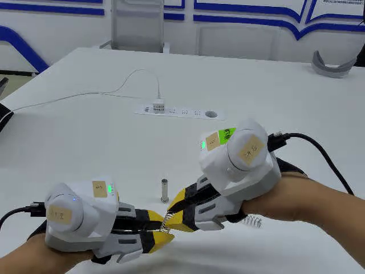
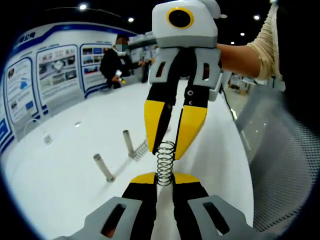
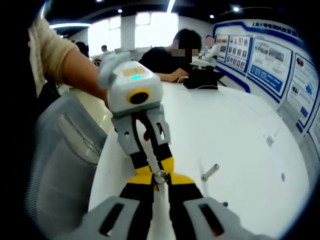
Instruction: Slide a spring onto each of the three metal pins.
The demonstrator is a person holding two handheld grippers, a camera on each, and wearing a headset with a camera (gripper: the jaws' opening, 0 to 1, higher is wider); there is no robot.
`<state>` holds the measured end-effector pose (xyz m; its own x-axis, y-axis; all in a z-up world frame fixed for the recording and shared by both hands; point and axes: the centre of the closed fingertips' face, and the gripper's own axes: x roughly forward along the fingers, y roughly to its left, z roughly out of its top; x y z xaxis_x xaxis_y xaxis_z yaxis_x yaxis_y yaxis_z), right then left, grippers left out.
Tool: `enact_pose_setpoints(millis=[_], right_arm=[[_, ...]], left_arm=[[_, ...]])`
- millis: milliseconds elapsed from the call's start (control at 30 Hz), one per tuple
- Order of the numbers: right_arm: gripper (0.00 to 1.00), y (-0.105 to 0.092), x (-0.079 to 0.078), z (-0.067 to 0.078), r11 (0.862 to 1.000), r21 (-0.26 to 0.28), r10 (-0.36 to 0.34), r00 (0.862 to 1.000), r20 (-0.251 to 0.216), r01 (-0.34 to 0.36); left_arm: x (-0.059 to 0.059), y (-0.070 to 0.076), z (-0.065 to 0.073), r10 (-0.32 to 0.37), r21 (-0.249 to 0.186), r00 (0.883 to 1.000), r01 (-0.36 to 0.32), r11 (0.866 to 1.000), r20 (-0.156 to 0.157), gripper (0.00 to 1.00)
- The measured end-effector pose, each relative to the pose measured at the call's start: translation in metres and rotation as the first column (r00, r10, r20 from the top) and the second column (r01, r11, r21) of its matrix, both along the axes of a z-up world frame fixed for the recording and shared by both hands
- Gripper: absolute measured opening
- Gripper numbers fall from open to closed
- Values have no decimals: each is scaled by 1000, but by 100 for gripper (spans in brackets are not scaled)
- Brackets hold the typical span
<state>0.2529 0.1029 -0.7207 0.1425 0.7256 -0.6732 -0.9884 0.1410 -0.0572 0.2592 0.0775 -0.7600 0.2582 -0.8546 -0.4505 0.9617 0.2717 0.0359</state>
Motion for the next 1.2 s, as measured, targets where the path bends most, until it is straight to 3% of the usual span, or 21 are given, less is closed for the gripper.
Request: enact_pose_setpoints(millis=[267,633,1200], right_arm=[[12,4,0,1,999,38,-21,1000,-2,21],[12,3,4,5,997,53,-48,999,-16,49],[12,-3,21,16,992,73,-102,995,2,101]], left_arm=[[-1,-3,0,7,-14,1000,-8,1000,-28,11],[4,-3,5,37,-44,999,-38,998,-26,14],[18,24,10,141,-88,989,-144,986,-44,34]])
